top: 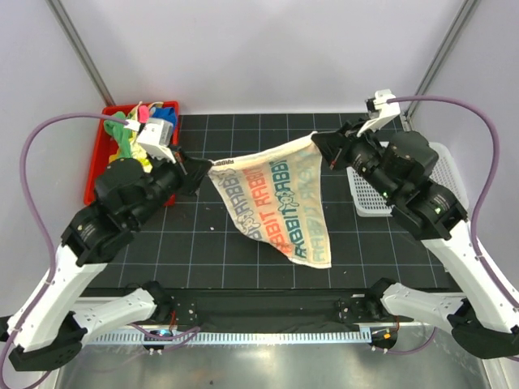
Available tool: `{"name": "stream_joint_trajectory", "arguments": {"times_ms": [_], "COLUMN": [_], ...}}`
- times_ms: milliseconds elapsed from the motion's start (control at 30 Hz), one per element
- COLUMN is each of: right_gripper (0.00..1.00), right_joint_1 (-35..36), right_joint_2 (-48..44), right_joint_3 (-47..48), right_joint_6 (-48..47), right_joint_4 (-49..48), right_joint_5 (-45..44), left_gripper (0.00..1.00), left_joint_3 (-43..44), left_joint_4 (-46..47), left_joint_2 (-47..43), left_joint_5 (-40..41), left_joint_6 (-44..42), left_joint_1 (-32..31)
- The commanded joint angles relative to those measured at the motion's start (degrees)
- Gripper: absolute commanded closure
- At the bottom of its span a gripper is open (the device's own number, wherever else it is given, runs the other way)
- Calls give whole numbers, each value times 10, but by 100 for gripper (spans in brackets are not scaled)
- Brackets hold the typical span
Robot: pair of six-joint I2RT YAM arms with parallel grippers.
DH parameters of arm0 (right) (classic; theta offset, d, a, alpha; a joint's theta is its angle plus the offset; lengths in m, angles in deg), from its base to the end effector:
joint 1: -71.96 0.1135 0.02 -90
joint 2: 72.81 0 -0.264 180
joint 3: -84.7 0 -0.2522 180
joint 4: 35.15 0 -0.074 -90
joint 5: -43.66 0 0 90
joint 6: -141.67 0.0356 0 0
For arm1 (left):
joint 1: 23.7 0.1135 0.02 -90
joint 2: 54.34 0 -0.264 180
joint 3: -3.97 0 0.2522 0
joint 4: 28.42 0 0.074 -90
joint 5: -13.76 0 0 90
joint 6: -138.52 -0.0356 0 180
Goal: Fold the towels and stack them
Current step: Flatten out the crumpled towel
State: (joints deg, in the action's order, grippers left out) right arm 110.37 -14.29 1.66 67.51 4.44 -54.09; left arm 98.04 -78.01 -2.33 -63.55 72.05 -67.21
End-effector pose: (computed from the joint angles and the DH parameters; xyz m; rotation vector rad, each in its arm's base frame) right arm 0.1510 0.1136 0.4932 -0.2119 1.6126 0.6274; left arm 0.1160 -0.0993 0.4763 0.1347 1.7414 -0.6803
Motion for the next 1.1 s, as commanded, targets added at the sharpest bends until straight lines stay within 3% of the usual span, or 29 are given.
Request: {"name": "stream_joint_trajectory", "arguments": {"times_ms": [0, 200, 833, 1067], "right_gripper": [99, 99, 99, 99], "right_joint_1": [1, 2, 2, 3], "right_joint_2": [-27, -43, -39, -34], "right_joint_3": [37, 49, 115, 83], "right_joint_6": [16, 37, 69, 82], "right_joint_4": [-4, -7, -15, -25], "right_joint_5": [48, 99, 130, 130], "left_gripper": [100, 100, 100, 100], "left_joint_3": [34, 54, 132, 122], "left_joint_4": [-6, -6, 3, -2], "left_joint_2": [-30, -51, -41, -32], "left_joint_5": [-48, -76, -79, -46], "left_joint_6": [-16, -8, 18, 29], "left_joint_1": [-2, -3, -3, -2]}}
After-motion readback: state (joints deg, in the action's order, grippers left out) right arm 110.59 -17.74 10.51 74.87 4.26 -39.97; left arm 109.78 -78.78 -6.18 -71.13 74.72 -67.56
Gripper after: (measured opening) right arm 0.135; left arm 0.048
